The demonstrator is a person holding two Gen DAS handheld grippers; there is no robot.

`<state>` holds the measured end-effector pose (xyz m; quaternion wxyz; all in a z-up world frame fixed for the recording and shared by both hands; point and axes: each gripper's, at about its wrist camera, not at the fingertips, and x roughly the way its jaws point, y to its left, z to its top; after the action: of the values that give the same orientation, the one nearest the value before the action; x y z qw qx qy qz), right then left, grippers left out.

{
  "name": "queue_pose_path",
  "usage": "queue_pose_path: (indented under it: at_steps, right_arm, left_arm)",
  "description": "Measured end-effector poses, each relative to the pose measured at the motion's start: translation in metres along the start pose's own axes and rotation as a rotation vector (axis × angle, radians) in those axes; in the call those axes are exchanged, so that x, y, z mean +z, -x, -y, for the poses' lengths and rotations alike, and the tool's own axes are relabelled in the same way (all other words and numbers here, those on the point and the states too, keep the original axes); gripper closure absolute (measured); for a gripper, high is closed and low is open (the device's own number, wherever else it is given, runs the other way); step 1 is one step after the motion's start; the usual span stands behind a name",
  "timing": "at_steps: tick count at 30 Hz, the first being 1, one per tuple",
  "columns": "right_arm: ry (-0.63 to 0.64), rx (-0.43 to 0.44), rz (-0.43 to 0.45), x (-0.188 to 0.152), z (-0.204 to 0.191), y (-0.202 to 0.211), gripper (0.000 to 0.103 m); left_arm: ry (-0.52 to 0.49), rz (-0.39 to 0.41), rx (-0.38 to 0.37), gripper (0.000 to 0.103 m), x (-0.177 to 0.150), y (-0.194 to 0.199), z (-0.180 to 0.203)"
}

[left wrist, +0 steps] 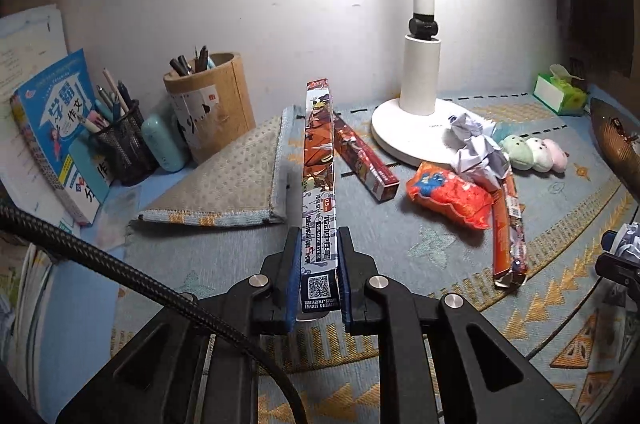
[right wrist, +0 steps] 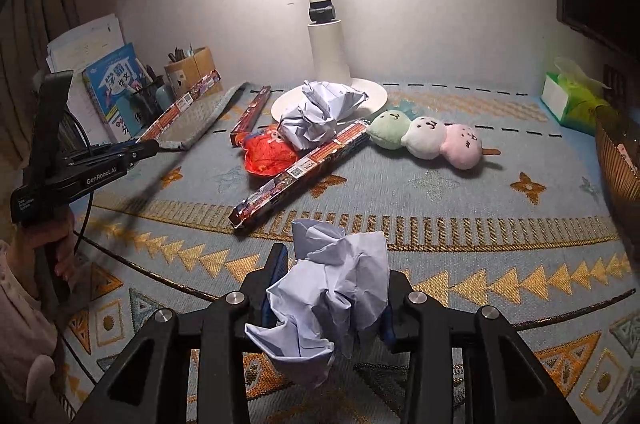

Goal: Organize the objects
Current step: 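Carry the long box and paper ball to the glass bowl and release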

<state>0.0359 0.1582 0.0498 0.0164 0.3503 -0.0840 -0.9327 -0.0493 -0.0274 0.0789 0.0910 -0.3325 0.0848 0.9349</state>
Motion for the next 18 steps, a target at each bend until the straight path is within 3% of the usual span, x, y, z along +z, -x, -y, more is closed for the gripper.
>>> queue_pose_path:
  at_steps: [9, 18]
  right_arm:
    - [-0.106, 0.018, 0.118, 0.025, 0.033, 0.059, 0.065]
    - [-0.215, -0.030, 0.195, 0.036, 0.096, 0.107, 0.065]
  left_arm:
    - [0.042, 0.101, -0.086, 0.090, 0.035, 0.041, 0.033]
    - [-0.009, 0.185, -0.224, 0.090, 0.061, 0.065, 0.099]
